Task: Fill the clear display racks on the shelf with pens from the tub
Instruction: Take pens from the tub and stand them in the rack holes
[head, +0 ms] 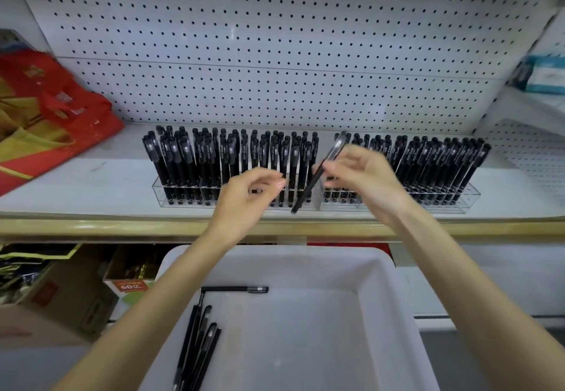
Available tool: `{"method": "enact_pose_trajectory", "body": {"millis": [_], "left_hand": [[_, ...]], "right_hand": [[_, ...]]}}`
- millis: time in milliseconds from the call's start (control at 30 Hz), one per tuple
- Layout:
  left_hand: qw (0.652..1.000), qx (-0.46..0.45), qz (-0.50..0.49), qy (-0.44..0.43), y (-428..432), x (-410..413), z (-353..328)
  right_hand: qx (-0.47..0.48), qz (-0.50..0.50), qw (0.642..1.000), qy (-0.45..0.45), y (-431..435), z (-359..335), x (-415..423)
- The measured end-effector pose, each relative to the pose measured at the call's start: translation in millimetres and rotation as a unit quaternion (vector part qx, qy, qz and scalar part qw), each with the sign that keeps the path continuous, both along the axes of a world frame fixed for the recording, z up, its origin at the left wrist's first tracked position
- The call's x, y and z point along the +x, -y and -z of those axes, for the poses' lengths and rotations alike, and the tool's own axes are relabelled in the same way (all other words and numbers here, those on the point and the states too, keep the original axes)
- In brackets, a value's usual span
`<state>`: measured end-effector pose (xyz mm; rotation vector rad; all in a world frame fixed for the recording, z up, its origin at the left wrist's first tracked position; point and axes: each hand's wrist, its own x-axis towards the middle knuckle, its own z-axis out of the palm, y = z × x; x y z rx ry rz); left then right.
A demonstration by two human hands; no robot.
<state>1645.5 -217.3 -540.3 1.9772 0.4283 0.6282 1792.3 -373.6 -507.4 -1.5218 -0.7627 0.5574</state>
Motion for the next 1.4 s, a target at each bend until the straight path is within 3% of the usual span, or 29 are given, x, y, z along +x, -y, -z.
{"method": "enact_pose_trajectory", "body": {"millis": [67,133,200,367,533,933,1133,1400], "left_hand": [[0.981,0.187,-0.009,-0.042,-4.7,-4.5,14.5],[0.929,0.362,0.003,-0.077,-5.4,-5.9,24.9],[0.899,0.431,0.009,-0.080,-3.8,-3.5,31.2],[0.885,0.455,0.011,-0.096,-5.1,4.3,44.1],[0.877,0.471,0.012,-0.096,-7.3,5.0,47.7],[0.888,0.448,0.015,-0.101,-5.7,5.6,47.4],[0.893,0.437,0.015,-0.104,-5.3,5.7,45.8],[0.893,0.432,0.021,-0.121,-4.7,5.8,43.2]], "right_hand": [[0.030,0.058,0.997,0.040,-0.1,-10.1,10.3],[0.044,0.089,0.992,0.083,-3.5,-16.3,14.9],[0.045,0.109,0.985,0.126,-9.5,-17.3,14.5],[0.012,0.155,0.953,0.258,-22.4,-2.6,13.3],[0.042,0.173,0.930,0.322,-23.5,7.2,14.3],[0.026,0.156,0.917,0.367,-28.0,25.6,21.6],[-0.046,0.121,0.880,0.458,-29.1,44.7,25.3],[-0.058,0.129,0.863,0.486,-30.4,46.4,28.6]]}}
